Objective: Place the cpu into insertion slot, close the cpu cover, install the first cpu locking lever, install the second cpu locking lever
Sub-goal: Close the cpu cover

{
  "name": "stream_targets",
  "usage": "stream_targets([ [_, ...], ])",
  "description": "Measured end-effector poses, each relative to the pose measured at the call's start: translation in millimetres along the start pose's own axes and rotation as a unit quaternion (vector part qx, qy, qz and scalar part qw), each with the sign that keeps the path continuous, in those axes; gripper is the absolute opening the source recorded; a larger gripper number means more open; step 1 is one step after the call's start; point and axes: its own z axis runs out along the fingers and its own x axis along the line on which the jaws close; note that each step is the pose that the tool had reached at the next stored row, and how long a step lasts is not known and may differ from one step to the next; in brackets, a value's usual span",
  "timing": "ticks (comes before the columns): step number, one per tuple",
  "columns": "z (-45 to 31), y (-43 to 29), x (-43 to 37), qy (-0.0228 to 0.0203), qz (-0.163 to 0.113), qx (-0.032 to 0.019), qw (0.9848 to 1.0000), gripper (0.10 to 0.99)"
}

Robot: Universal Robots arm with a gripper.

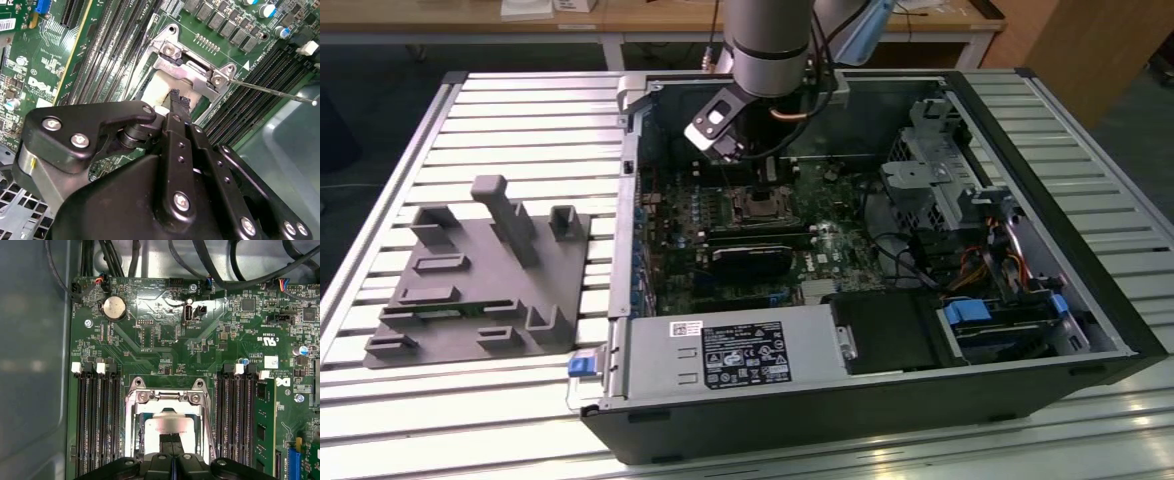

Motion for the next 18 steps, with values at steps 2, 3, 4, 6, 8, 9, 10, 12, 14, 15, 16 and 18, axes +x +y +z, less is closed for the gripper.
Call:
stream_targets([
  [2,0.0,0.0,0.0,0.0001,-0.009,-0.0001,1.0,0.106],
  [3,0.0,0.0,0.0,0.0003,-0.017,-0.0002,0.9999,0.106],
  [4,0.0,0.0,0.0,0.0005,-0.027,-0.0003,0.9996,0.106],
  [6,0.0,0.0,0.0,0.0008,-0.045,-0.0004,0.999,0.106],
  [8,0.0,0.0,0.0,0.0012,-0.063,-0.0006,0.998,0.106],
  [9,0.0,0.0,0.0,0.0013,-0.072,-0.0006,0.9974,0.106],
  [10,0.1,0.0,0.0,0.0016,-0.081,-0.0007,0.9967,0.106],
  [12,0.1,0.0,0.0,0.0021,-0.099,-0.0009,0.9951,0.106],
  [14,0.1,0.0,0.0,0.0026,-0.117,-0.0011,0.9931,0.106],
  [15,0.1,0.0,0.0,0.0029,-0.126,-0.0012,0.9921,0.106],
  [16,0.1,0.0,0.0,0.0031,-0.135,-0.0013,0.9909,0.106],
  [18,0.1,0.0,0.0,0.0037,-0.153,-0.0015,0.9882,0.106],
])
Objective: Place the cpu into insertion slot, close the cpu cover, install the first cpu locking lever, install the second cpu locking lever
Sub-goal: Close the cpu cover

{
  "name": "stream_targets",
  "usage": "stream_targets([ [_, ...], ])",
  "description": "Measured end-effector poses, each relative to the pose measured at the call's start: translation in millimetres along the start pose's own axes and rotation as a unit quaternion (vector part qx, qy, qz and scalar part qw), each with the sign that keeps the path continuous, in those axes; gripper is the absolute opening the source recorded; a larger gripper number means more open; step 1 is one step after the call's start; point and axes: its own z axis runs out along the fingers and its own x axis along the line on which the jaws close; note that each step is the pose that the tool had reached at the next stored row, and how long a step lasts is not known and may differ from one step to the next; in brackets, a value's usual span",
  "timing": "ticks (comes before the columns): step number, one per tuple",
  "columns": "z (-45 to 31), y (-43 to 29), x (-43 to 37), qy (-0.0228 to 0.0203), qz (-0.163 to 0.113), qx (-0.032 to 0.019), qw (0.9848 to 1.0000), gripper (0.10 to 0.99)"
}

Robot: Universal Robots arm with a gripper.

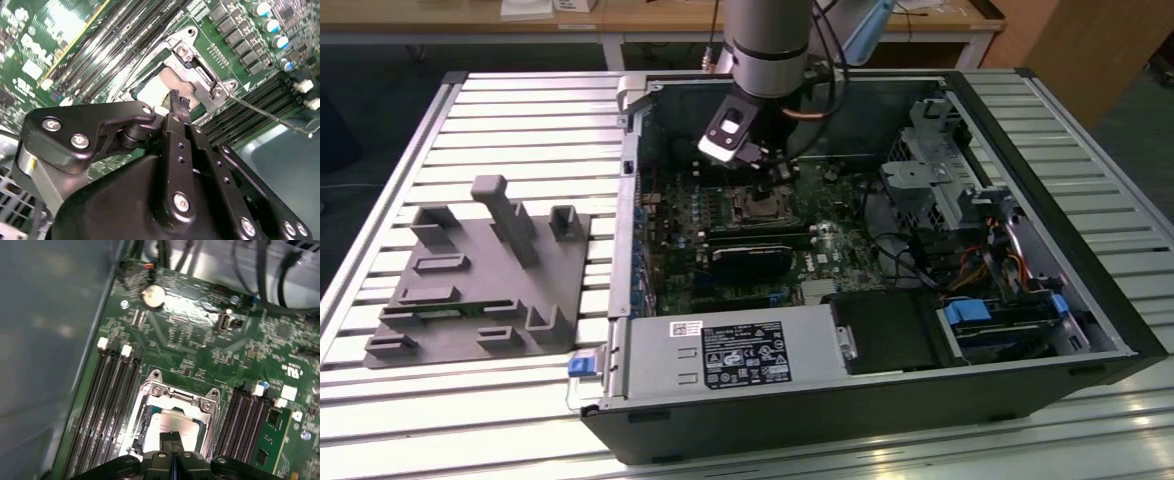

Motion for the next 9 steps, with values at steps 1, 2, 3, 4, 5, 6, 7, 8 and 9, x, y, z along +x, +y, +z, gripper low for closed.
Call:
stream_targets([
  [1,0.0,0.0,0.0,0.0003,-0.009,-0.0001,1.0,0.106],
  [2,0.0,0.0,0.0,0.0005,-0.018,-0.0002,0.9998,0.106],
  [3,0.0,0.0,0.0,0.0008,-0.027,-0.0003,0.9996,0.106],
  [4,0.0,0.0,0.0,0.0011,-0.036,-0.0004,0.9994,0.106],
  [5,0.0,0.0,0.0,0.0013,-0.045,-0.0005,0.999,0.106],
  [6,0.0,0.0,0.0,0.0016,-0.054,-0.0006,0.9985,0.106],
  [7,0.1,0.0,0.0,0.0019,-0.063,-0.0007,0.998,0.106],
  [8,0.1,0.0,0.0,0.0022,-0.073,-0.0008,0.9974,0.106],
  [9,0.1,0.0,0.0,0.0024,-0.082,-0.0009,0.9967,0.106],
])
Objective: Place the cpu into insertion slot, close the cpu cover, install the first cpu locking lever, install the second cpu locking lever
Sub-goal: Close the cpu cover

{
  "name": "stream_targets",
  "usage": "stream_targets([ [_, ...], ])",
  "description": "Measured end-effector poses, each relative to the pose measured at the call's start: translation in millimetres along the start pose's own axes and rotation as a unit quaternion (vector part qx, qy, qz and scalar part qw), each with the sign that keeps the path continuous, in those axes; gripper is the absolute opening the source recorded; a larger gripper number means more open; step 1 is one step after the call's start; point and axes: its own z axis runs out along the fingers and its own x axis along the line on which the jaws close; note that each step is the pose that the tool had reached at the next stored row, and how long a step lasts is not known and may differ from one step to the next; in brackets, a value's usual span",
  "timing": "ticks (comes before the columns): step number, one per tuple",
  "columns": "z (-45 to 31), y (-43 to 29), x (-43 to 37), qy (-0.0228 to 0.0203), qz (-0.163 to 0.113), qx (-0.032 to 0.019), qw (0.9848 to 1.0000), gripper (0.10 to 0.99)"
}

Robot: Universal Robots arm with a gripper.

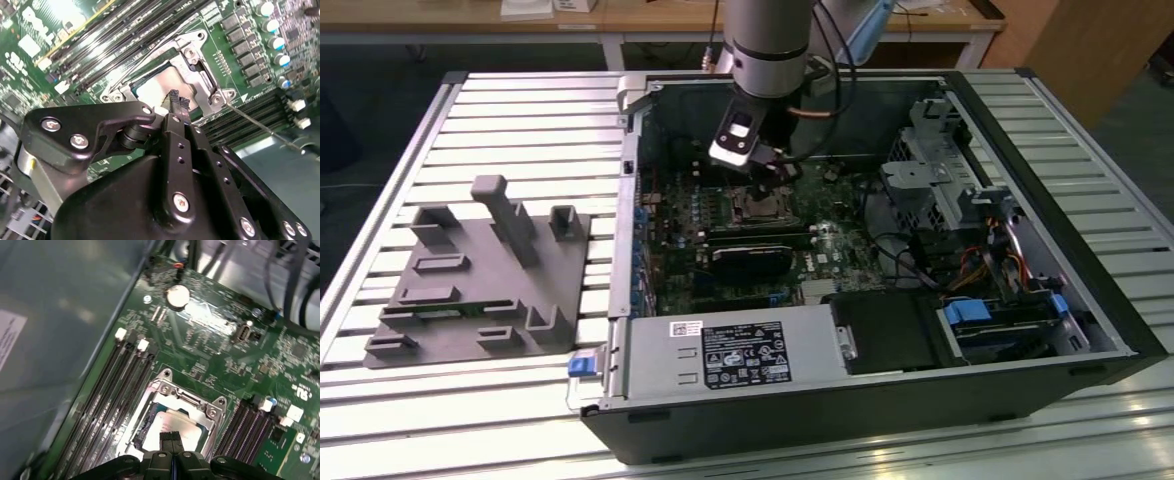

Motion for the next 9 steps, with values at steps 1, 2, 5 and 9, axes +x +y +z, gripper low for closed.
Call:
stream_targets([
  [1,0.0,0.0,0.0,0.0003,-0.009,-0.0001,1.0,0.106],
  [2,0.0,0.0,0.0,0.0005,-0.018,-0.0002,0.9998,0.106],
  [5,0.0,0.0,0.0,0.0013,-0.045,-0.0005,0.999,0.106],
  [9,0.1,0.0,0.0,0.0024,-0.082,-0.0009,0.9966,0.106],
])
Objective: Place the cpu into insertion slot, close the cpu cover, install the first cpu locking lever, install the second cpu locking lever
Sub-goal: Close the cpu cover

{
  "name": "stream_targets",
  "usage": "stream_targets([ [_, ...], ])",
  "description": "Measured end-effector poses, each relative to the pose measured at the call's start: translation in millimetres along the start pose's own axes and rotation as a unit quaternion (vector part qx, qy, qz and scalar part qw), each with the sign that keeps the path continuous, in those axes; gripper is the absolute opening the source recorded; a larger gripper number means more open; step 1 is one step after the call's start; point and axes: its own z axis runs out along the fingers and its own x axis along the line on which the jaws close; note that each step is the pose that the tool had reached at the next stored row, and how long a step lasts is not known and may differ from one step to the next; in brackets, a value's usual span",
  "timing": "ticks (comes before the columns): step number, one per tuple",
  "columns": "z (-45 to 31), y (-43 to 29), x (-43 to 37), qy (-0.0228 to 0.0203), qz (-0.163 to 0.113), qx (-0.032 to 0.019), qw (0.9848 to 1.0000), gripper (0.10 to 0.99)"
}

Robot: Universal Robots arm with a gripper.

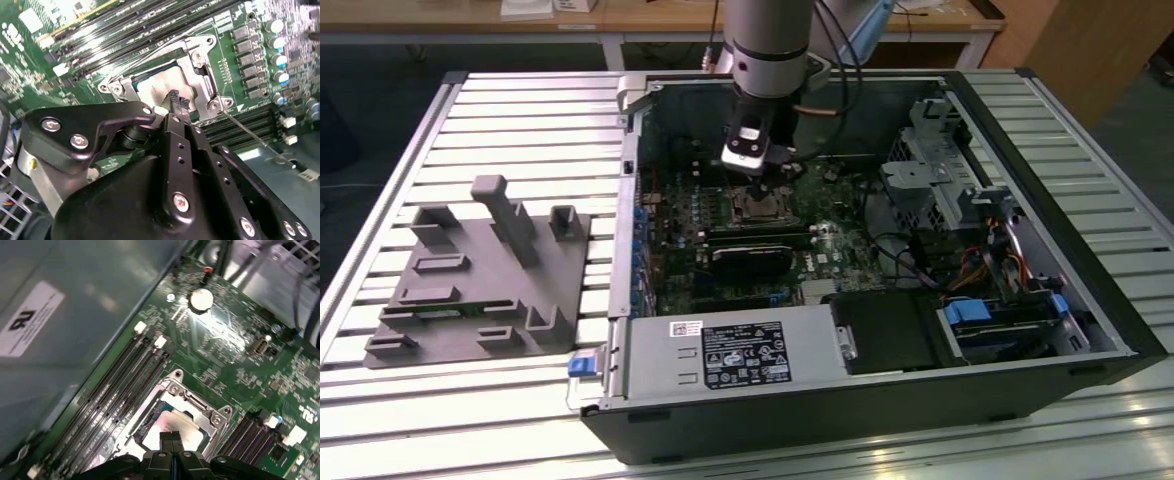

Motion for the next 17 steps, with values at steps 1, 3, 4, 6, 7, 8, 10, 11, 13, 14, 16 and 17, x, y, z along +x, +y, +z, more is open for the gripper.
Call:
stream_targets([
  [1,0.0,0.0,0.0,0.0003,-0.009,-0.0001,1.0,0.106],
  [3,0.0,0.0,0.0,0.0008,-0.027,-0.0003,0.9996,0.106],
  [4,0.0,0.0,0.0,0.0011,-0.036,-0.0004,0.9994,0.106],
  [6,0.0,0.0,0.0,0.0016,-0.054,-0.0006,0.9985,0.106],
  [7,0.1,0.0,0.0,0.0019,-0.063,-0.0007,0.998,0.106],
  [8,0.1,0.0,0.0,0.0021,-0.072,-0.0008,0.9974,0.106],
  [10,0.1,0.0,0.0,0.0027,-0.09,-0.001,0.9959,0.106],
  [11,0.1,0.0,0.0,0.003,-0.099,-0.0011,0.9951,0.106],
  [13,0.1,0.0,0.0,0.0035,-0.118,-0.0013,0.993,0.106],
  [14,0.1,0.0,0.0,0.0037,-0.127,-0.0013,0.9919,0.106],
  [16,0.1,0.0,0.0,0.0043,-0.144,-0.0015,0.9895,0.106],
  [17,0.1,0.0,0.0,0.0045,-0.153,-0.0016,0.9882,0.106],
])
